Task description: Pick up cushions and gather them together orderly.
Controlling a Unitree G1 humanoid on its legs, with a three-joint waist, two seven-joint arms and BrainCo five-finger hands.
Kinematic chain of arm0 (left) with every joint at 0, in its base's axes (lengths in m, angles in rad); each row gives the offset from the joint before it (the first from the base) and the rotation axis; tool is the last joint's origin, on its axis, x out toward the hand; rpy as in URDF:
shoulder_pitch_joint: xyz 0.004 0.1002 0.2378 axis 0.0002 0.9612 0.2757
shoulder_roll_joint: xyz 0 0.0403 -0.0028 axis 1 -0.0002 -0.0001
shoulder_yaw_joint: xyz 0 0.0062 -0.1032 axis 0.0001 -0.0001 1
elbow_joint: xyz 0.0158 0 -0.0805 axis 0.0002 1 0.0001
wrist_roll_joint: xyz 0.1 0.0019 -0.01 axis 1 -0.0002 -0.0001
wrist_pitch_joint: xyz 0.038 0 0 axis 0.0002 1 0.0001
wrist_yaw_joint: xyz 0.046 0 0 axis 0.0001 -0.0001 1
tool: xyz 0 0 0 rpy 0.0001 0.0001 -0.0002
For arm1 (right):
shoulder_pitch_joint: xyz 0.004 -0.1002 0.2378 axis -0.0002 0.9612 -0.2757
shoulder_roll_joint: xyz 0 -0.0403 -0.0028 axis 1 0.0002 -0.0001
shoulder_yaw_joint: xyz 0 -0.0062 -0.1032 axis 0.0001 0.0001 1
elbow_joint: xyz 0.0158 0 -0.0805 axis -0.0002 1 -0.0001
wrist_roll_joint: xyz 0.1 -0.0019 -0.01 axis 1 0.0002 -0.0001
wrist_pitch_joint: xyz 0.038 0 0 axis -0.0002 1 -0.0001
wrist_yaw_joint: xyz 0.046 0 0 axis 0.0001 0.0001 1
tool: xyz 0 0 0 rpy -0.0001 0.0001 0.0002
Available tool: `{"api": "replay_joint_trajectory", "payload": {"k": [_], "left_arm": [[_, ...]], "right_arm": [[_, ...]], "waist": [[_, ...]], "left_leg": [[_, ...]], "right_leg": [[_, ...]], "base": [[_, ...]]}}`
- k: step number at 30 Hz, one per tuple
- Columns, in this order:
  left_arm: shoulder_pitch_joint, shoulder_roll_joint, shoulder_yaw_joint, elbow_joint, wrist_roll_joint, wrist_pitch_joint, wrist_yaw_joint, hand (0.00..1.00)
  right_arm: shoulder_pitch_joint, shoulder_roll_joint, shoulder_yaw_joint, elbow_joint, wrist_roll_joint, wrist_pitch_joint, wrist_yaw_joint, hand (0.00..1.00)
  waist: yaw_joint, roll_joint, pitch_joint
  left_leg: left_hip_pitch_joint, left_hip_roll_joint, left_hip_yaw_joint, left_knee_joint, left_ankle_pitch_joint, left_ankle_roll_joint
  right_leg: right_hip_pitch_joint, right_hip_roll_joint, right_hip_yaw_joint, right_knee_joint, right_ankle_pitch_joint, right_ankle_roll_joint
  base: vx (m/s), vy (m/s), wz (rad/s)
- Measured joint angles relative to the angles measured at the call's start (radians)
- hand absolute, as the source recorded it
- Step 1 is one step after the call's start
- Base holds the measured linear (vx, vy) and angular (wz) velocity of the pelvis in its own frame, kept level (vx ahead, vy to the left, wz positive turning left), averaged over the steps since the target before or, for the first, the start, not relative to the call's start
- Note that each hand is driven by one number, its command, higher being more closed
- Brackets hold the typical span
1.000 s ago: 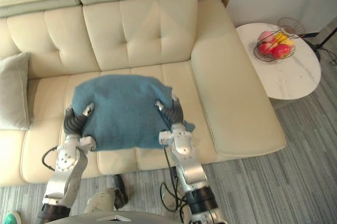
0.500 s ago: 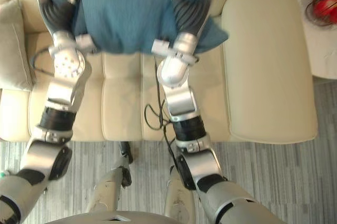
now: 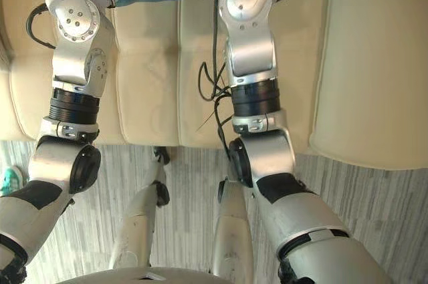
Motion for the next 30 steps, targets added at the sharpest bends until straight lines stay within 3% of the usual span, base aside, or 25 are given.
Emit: {"api": "replay_joint_trajectory", "payload": {"k": [4,8,19,21,26,30], "left_arm": [[0.018,0.000,0.026,0.026,-0.002,0.003,-0.022,0.00],[0.110,-0.005,0.045,0.027,-0.012,0.005,-0.033,0.00],[0.267,-0.025,0.075,0.026,-0.053,0.007,-0.052,0.00],[0.273,0.002,0.075,0.014,-0.072,0.006,-0.065,0.00],[0.376,0.071,0.069,-0.072,-0.131,-0.010,-0.113,0.00],[0.622,0.121,0.068,-0.207,-0.159,-0.044,-0.218,0.00]], "right_arm": [[0.005,-0.014,0.012,0.058,0.011,0.006,0.050,0.00],[0.103,-0.022,0.008,0.059,0.048,0.042,0.098,0.00],[0.234,-0.023,-0.013,-0.021,0.099,0.037,0.123,0.00],[0.266,-0.023,-0.013,-0.046,0.126,0.037,0.130,0.00],[0.458,-0.053,-0.052,-0.231,0.159,0.036,0.139,0.00],[0.759,-0.081,-0.088,-0.384,0.174,0.013,0.204,0.00]], "waist": [[-0.001,-0.001,0.037],[-0.020,-0.009,0.088],[-0.029,-0.029,0.108],[-0.033,-0.047,0.119],[-0.057,-0.049,0.120],[-0.060,-0.050,0.120]], "left_leg": [[-0.048,0.017,-0.006,-0.001,0.001,0.001],[-0.085,0.026,-0.010,-0.001,-0.049,-0.001],[-0.048,0.019,0.023,-0.001,-0.039,0.011],[-0.017,0.015,0.045,-0.001,-0.039,0.011],[0.072,0.014,0.061,0.000,-0.054,0.029],[0.200,0.011,0.059,0.000,-0.085,0.042]], "right_leg": [[-0.067,0.021,-0.002,0.038,-0.003,-0.012],[-0.122,0.031,0.001,0.079,-0.010,-0.015],[-0.152,0.030,0.038,0.179,-0.057,-0.015],[-0.148,0.032,0.058,0.204,-0.066,-0.016],[-0.072,0.033,0.062,0.215,-0.085,-0.015],[0.038,0.031,0.059,0.257,-0.137,-0.015]], "base": [[-0.03,0.009,-0.05],[-0.02,0.037,-0.04],[-0.01,-0.009,-0.04],[-0.03,-0.054,-0.19],[-0.04,-0.067,-0.09],[0.01,-0.066,-0.01]]}}
